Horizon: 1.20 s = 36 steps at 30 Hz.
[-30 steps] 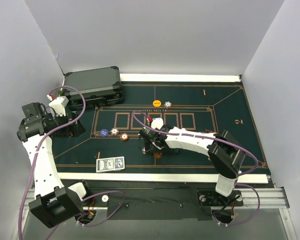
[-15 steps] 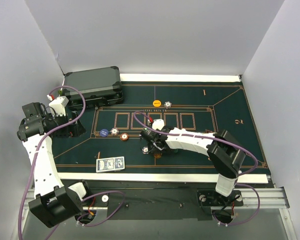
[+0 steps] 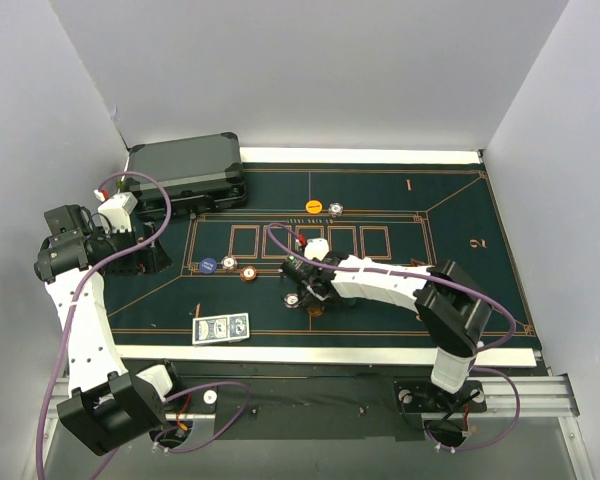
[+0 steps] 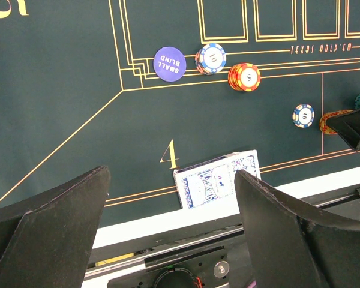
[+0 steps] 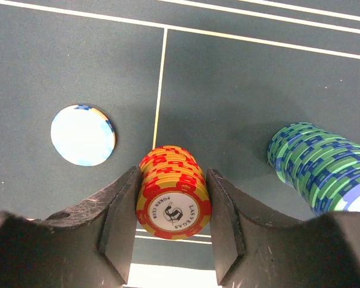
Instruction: Distribute texas hold em gaming equipment
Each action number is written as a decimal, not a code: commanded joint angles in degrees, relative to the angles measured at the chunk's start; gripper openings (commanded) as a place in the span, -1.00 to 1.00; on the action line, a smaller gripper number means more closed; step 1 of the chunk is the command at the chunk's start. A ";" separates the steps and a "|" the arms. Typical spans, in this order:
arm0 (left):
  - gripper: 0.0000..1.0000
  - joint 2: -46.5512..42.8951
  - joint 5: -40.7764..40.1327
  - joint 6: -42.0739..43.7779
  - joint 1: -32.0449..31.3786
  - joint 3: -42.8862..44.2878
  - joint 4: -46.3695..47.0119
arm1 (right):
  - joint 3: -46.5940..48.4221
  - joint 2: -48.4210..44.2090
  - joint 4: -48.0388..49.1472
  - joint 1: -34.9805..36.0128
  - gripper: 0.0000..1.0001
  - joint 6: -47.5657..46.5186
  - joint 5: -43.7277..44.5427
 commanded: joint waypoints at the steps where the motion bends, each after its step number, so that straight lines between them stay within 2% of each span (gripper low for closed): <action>1: 0.93 -0.32 1.48 0.64 0.52 0.14 1.64 | 1.29 -3.73 -3.25 -0.15 -0.25 0.03 0.96; 11: 0.93 -0.32 1.57 0.64 0.43 -0.21 1.91 | 5.42 -6.46 -6.85 0.20 -0.26 -1.28 1.31; 15: 0.93 -0.32 1.48 0.56 0.43 -0.21 1.99 | 8.06 -6.81 -8.70 -1.73 -0.26 -2.86 1.84; 19: 0.93 -0.05 1.57 0.64 0.52 -0.30 2.08 | 11.58 -6.46 -10.10 -7.00 -0.27 -5.24 0.70; 25: 0.93 0.65 1.92 0.47 0.43 -0.38 2.52 | 20.54 -1.28 -12.39 -18.06 -0.30 -9.72 -0.88; 36: 0.93 4.77 3.23 2.05 0.34 -1.09 4.19 | 38.46 16.38 -13.18 -31.17 -0.36 -13.06 -2.37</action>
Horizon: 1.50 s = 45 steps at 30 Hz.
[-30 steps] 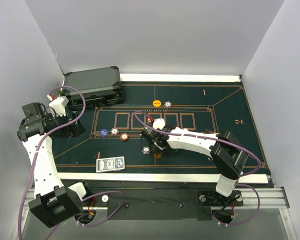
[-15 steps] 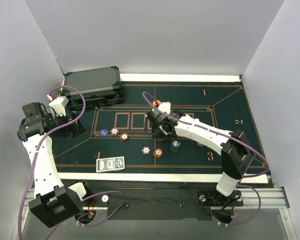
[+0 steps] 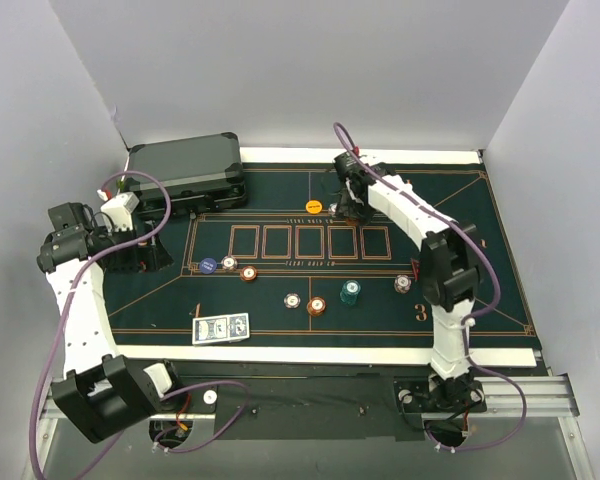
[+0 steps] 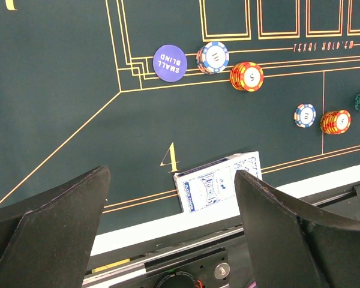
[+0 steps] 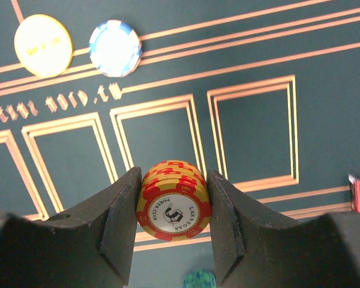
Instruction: Distribute texas hold em gaming equipment
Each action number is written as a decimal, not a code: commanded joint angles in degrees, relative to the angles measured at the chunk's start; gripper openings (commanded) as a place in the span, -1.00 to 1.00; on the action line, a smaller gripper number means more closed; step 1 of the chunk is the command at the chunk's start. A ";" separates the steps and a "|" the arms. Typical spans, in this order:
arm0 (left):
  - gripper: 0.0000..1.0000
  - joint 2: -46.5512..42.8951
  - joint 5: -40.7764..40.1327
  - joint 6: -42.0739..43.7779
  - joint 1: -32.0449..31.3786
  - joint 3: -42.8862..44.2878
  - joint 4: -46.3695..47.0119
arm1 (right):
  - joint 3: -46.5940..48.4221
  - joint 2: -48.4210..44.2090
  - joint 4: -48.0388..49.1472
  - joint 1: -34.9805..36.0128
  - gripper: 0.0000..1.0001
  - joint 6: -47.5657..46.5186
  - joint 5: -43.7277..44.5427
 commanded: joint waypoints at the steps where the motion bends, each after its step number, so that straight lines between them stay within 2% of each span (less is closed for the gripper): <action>1: 0.93 2.31 2.84 2.01 0.41 -0.34 2.66 | 8.61 6.39 -3.50 -3.70 -0.36 -2.00 -0.43; 9: 0.93 5.21 4.25 2.27 0.32 -0.34 3.72 | 19.79 17.12 -5.08 -7.58 -0.37 -2.09 -1.92; 19: 0.93 5.39 4.43 1.57 0.23 0.80 4.07 | 23.40 23.90 -4.91 -8.19 -0.37 -1.65 -2.54; 27: 0.93 4.78 3.90 1.83 0.32 0.10 3.89 | 24.37 25.22 -4.56 -8.72 -0.34 -0.95 -2.98; 31: 0.93 4.51 3.81 1.83 0.32 0.10 3.89 | 23.49 25.14 -4.56 -8.81 -0.10 -0.95 -3.33; 32: 0.93 4.34 3.81 1.83 0.23 0.10 3.81 | 23.23 24.96 -4.47 -8.81 0.04 -0.95 -3.33; 36: 0.93 4.07 3.46 1.83 0.23 0.01 3.63 | 22.26 23.12 -4.56 -8.81 0.32 -0.78 -2.98; 45: 0.93 2.23 3.81 1.57 0.23 1.32 1.61 | 18.22 11.17 -5.17 -8.46 0.42 -0.16 -2.01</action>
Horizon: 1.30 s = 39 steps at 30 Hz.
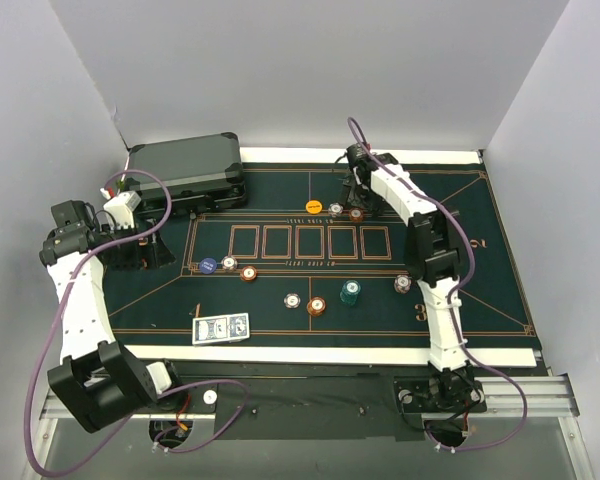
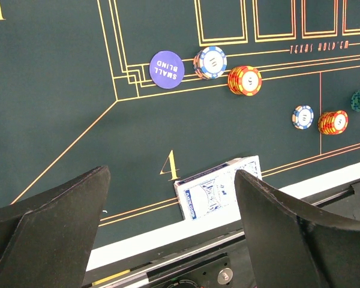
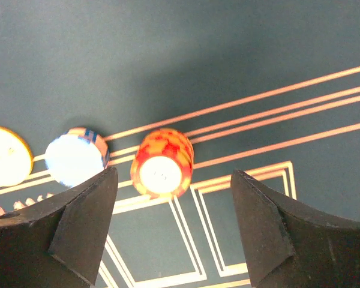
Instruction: Distribute texas hold em gaming equipment
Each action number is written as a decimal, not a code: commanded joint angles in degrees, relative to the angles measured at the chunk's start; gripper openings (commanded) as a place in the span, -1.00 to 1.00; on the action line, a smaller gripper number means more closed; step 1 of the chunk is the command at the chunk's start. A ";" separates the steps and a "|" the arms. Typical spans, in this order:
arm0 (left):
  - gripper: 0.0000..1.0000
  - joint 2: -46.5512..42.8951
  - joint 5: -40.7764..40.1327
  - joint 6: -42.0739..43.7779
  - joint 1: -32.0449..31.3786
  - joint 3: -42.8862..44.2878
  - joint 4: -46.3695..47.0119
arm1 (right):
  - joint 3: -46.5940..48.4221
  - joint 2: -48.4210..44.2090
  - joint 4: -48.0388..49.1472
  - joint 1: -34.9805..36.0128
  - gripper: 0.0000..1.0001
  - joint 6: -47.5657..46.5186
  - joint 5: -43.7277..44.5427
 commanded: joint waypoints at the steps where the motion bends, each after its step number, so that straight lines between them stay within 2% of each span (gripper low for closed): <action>1: 0.93 -2.71 1.54 0.50 0.23 2.53 -1.04 | -2.68 -13.35 -2.27 0.24 0.43 0.82 1.42; 6: 0.93 -4.73 1.98 -0.03 0.23 3.50 -2.62 | -12.94 -26.18 -1.56 5.51 0.46 0.56 3.17; 12: 0.93 -6.84 2.42 -0.29 0.32 3.85 -4.20 | -30.07 -39.28 1.24 18.59 0.58 3.10 6.86; 16: 0.93 -7.98 2.07 0.06 0.32 3.24 -5.25 | -37.92 -43.16 2.13 27.82 0.67 6.18 9.76; 18: 0.93 -8.69 1.98 0.14 0.32 3.06 -5.43 | -40.47 -43.78 2.04 33.26 0.69 7.94 10.64; 24: 0.93 -9.66 1.72 0.50 0.41 2.97 -6.57 | -47.06 -43.79 4.06 40.58 0.71 14.44 12.23; 39: 0.93 -10.10 0.66 1.64 0.32 3.67 -7.63 | -51.90 -36.85 9.51 42.17 0.72 17.52 10.30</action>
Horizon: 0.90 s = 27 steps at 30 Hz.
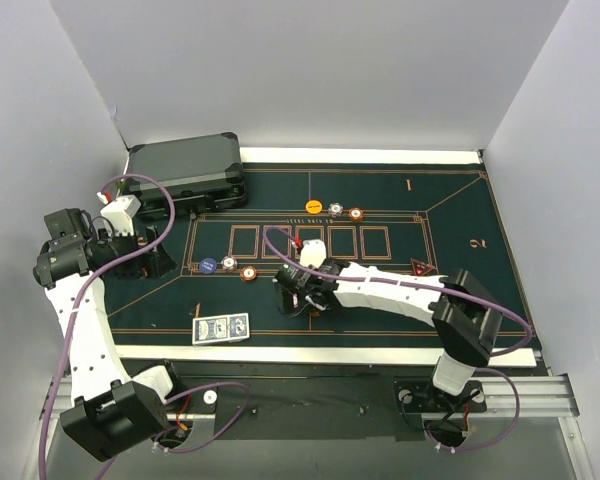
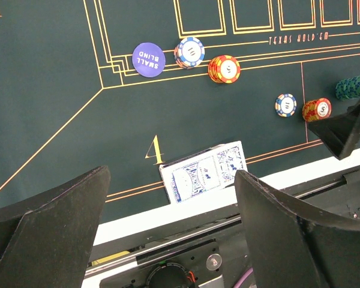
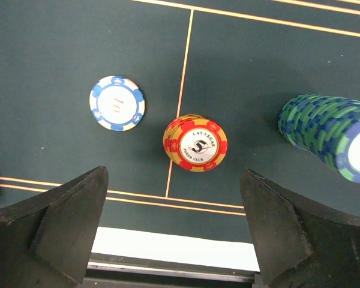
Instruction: Distribute texas hold em gaming equipment
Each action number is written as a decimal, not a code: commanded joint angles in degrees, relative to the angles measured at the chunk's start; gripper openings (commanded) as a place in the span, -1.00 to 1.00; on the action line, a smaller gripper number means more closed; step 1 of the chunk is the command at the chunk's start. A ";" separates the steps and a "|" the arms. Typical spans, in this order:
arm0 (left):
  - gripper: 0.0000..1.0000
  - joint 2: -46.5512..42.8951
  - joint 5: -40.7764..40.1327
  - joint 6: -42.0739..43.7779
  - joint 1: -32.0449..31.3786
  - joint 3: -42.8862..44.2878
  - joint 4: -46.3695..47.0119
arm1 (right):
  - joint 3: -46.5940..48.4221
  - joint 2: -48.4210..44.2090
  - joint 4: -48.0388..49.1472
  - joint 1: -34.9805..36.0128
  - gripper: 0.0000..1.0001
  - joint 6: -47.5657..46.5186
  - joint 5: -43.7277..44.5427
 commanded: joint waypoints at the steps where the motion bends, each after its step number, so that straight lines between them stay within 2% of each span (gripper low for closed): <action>1: 0.93 -0.53 0.35 1.27 0.41 2.14 -0.33 | -1.31 2.85 0.72 0.07 0.72 1.33 0.92; 12: 0.93 0.00 0.35 1.27 0.41 1.97 0.29 | -4.64 6.02 4.68 -1.77 0.66 2.29 -1.10; 27: 0.93 0.35 0.18 0.74 0.32 0.91 1.25 | -7.02 6.02 7.67 -4.15 0.29 1.33 -1.54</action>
